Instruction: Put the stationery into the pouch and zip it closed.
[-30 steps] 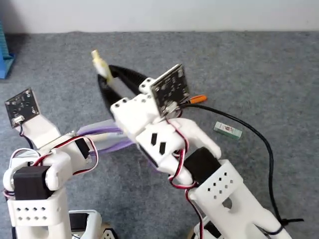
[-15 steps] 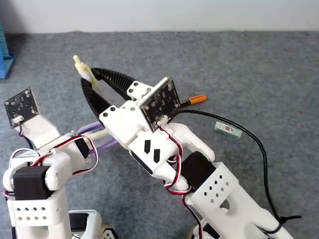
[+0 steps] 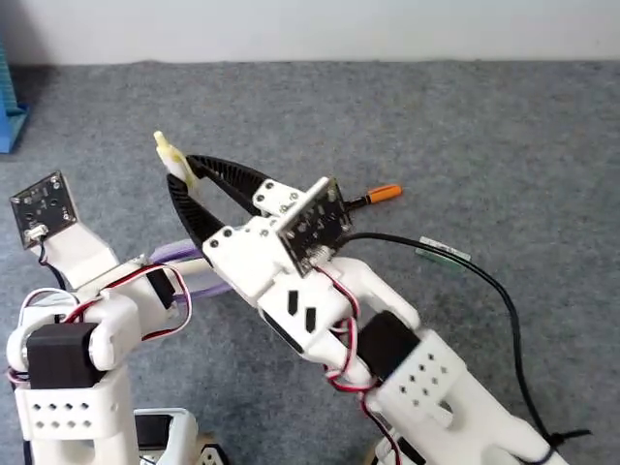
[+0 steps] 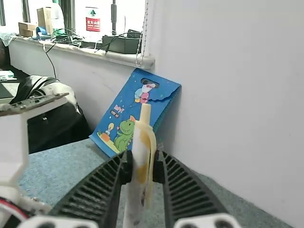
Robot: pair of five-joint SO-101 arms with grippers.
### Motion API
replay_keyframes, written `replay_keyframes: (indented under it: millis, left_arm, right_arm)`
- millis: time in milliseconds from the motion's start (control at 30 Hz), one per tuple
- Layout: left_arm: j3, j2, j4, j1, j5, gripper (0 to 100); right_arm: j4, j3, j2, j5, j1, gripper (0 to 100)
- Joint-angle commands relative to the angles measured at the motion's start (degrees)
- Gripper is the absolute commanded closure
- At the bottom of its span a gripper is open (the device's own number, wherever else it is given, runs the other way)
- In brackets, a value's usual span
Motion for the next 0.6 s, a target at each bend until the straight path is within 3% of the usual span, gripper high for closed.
replay_keyframes:
  millis: [0, 333, 500, 567]
  left_arm:
    - [-0.13, 0.18, -1.49, -0.44, 0.53, 99]
    - [-0.13, 0.18, -1.49, -0.44, 0.53, 99]
    - [-0.13, 0.18, -1.49, -0.44, 0.53, 99]
    - [-0.13, 0.18, -1.49, -0.44, 0.53, 99]
  right_arm:
    - [5.32, 0.70, -6.55, 0.70, -0.13, 99.1]
    - [25.54, 3.69, -21.58, 0.44, 5.05, 99.1]
    - [34.07, 3.69, -23.08, 0.18, 6.29, 99.1]
    - [35.30, 3.69, -22.20, -3.16, 6.29, 99.1]
